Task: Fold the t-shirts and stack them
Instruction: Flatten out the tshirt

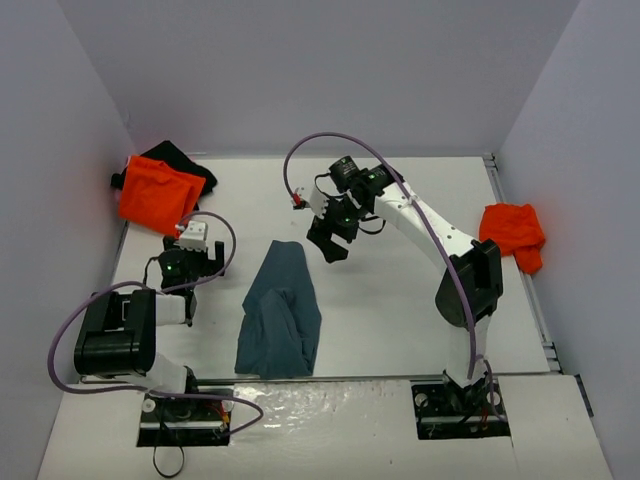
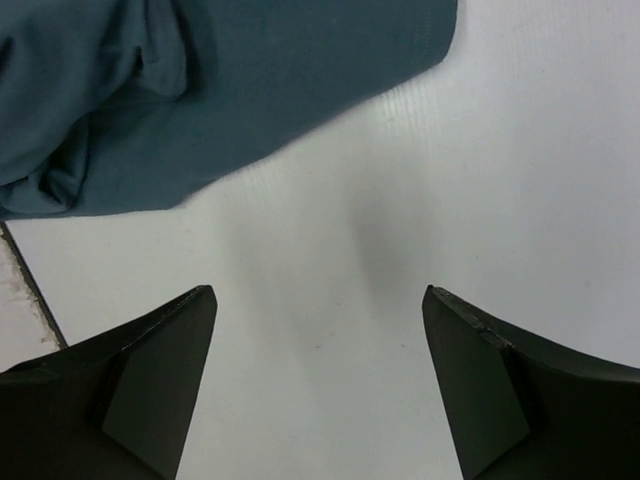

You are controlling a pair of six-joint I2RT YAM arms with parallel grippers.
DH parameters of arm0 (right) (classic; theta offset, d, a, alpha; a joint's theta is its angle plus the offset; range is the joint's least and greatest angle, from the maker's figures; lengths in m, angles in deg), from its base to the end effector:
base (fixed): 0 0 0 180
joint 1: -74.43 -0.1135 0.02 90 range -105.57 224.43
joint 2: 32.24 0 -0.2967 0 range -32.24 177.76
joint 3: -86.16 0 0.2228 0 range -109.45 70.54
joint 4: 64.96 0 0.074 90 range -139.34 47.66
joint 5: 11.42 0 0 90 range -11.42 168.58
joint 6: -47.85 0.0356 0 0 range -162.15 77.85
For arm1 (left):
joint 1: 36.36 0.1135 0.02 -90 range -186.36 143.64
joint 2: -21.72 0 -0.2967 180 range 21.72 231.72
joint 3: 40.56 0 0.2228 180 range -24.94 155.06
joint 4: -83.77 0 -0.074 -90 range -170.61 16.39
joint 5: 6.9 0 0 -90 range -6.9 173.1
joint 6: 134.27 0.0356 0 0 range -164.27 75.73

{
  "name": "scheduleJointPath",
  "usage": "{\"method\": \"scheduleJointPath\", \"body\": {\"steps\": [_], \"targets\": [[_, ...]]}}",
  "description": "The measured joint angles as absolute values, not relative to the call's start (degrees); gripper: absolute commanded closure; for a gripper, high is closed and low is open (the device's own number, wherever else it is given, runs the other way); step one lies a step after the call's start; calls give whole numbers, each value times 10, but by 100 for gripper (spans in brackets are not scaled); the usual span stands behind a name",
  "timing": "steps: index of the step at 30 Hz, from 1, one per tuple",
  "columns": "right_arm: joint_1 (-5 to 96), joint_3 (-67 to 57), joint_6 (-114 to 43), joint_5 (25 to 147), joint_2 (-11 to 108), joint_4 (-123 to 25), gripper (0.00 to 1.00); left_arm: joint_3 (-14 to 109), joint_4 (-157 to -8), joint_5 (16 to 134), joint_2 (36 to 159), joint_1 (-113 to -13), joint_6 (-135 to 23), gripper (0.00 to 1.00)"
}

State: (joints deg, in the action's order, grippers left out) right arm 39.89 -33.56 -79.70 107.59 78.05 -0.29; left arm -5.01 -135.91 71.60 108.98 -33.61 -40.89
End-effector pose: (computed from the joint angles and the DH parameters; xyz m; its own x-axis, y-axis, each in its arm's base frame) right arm 0.3219 0.2425 0.3419 -0.0955 -0.7128 -0.6948 -0.9861 0.1630 -0.0316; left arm 0.2504 0.0049 0.2123 -0.1991 0.0483 -0.9788 0.1598 0.9870 0.0162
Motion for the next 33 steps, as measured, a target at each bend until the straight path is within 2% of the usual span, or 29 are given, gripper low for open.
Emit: {"method": "scheduleJointPath", "body": {"steps": [3,6,9,15,17,19,20,22,23,25,26,30,33], "targets": [[399,-326,-786,1051,778,-25,18,-10,-1245,702,1044,-336,-405,3],[399,-314,-778,1028,777,-45,18,127,-1060,673,1029,-330,-404,3],[400,-308,-770,1012,777,-55,18,256,-964,632,1037,-313,-402,3],[400,-300,-765,991,777,-72,18,315,-796,553,1035,-308,-365,3],[403,-295,-763,986,777,-78,18,340,-707,509,1053,-318,-343,23],[405,-291,-762,983,777,-82,18,356,-643,477,1063,-333,-321,68],[408,-289,-761,982,777,-85,18,359,-620,466,1062,-346,-313,75],[415,-281,-758,977,774,-93,17,360,-590,459,1050,-378,-307,64],[419,-277,-757,974,773,-96,17,360,-579,457,1043,-394,-305,71],[429,-267,-754,964,766,-103,17,365,-556,456,1029,-425,-299,96],[435,-263,-752,956,762,-106,16,369,-543,454,1025,-438,-295,100],[475,-255,-744,927,739,-124,14,392,-493,456,1032,-459,-280,100],[517,-251,-737,904,717,-145,13,412,-447,459,1053,-473,-265,85]]}}
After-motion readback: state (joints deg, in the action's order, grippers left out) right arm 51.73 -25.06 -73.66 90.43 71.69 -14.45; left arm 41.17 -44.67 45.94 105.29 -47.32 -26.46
